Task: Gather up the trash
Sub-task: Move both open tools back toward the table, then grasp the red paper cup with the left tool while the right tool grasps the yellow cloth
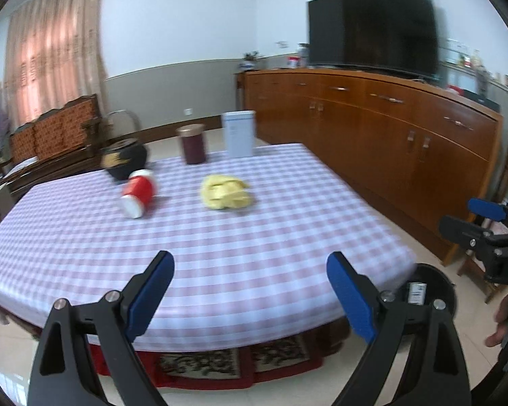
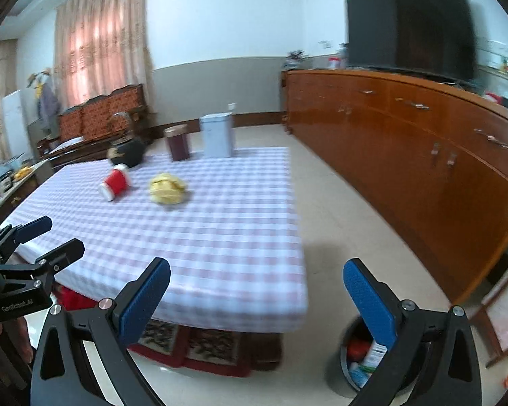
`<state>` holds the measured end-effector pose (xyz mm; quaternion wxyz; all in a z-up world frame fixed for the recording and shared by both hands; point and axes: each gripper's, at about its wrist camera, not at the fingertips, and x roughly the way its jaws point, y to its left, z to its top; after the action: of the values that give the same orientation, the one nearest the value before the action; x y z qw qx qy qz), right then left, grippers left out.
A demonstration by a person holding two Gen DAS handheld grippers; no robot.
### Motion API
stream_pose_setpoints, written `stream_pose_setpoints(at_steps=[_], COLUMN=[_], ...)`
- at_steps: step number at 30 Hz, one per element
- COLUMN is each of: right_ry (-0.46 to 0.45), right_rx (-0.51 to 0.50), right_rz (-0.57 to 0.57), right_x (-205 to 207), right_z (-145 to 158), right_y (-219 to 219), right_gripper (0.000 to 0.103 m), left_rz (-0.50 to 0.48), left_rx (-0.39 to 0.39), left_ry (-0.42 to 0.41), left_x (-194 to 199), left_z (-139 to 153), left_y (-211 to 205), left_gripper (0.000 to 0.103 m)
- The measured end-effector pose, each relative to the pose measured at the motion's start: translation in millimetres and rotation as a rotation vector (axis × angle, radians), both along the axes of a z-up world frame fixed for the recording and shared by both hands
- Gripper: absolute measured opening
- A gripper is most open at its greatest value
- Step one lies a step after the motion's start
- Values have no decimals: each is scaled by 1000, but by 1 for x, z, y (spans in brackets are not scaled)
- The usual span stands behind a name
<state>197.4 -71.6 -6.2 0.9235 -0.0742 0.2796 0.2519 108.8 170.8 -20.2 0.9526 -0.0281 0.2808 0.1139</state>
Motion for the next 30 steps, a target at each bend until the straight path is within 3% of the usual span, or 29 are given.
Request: stream_pose_setpoints(at_steps=[6, 13, 20, 30], right_ry=[22, 52, 93, 170], right_rx=[-49, -86, -158, -263], right_rz=[62, 162, 205, 230], right_x=[18, 48, 98, 158], right_z=[-2, -10, -31, -71], right_y=[67, 143, 216, 275], right_gripper=[103, 103, 103, 103], left_rz=[114, 181, 221, 233], left_rx=[6, -13, -29, -45], left_ry=[16, 15, 49, 98], left_x=[-3, 10, 43, 108], left_z=[-4, -7, -21, -43], left_y=[59, 115, 157, 212], left_gripper=[92, 92, 92, 92])
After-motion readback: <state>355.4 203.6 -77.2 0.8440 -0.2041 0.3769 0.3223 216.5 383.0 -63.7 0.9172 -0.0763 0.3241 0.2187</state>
